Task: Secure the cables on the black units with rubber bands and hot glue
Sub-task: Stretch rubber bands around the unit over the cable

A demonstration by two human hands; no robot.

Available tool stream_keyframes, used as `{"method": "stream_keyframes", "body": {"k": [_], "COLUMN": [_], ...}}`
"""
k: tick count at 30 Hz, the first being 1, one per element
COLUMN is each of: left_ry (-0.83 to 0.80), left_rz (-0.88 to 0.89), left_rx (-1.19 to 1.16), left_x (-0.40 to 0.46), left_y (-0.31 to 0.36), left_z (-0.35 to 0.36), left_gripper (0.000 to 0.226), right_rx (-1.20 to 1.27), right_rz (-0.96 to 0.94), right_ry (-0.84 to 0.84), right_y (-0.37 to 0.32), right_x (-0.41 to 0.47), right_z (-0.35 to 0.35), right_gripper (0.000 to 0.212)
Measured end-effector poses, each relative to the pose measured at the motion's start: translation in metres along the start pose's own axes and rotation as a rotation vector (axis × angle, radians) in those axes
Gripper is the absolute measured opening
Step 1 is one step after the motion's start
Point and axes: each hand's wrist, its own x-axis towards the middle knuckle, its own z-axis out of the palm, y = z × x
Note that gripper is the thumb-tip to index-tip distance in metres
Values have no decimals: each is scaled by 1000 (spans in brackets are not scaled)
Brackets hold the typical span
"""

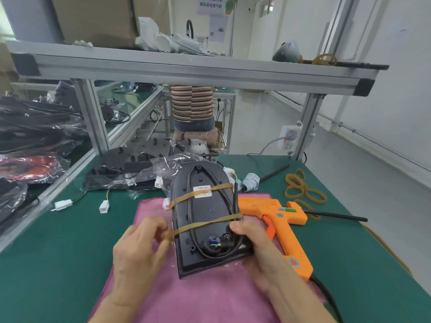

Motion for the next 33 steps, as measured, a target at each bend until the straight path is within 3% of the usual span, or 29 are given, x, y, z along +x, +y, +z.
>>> {"method": "stream_keyframes", "body": {"k": [5,8,9,11,13,16,20,25,33], "left_ry": [-194,-431,-495,-495,-508,-662,-514,-468,-394], "left_rz": [-190,-424,-524,-652,-706,-751,-880,-835,-886], "left_rx": [-503,-1033,-1205,-1400,-1355,-1250,-1221,-1256,-1271], "left_x": [2,3,3,3,11,23,25,16,8], "left_y": [-11,-24,-28,-33,-22,9,24,23,24], "left_z": [-9,-17,-19,-18,-9,8,16,18,21], "left_gripper": [25,25,36,49,55,78,59,50,50], "right_rx": [-54,-52,-27,8,-18,-129,-174,-184,-359], "right_rz": [12,41,37,13,0,36,45,119,157], "right_ry": [-71,-86,-76,-43,-25,18,52,-47,-39], "right_y": [-2,1,1,-1,-3,1,6,2,1], "right_x": [0,1,2,3,4,5,5,3,5], "right_z": [-1,-3,-4,-6,-4,1,-2,-11,-9], "right_gripper": [58,48,42,35,42,70,57,49,63]}}
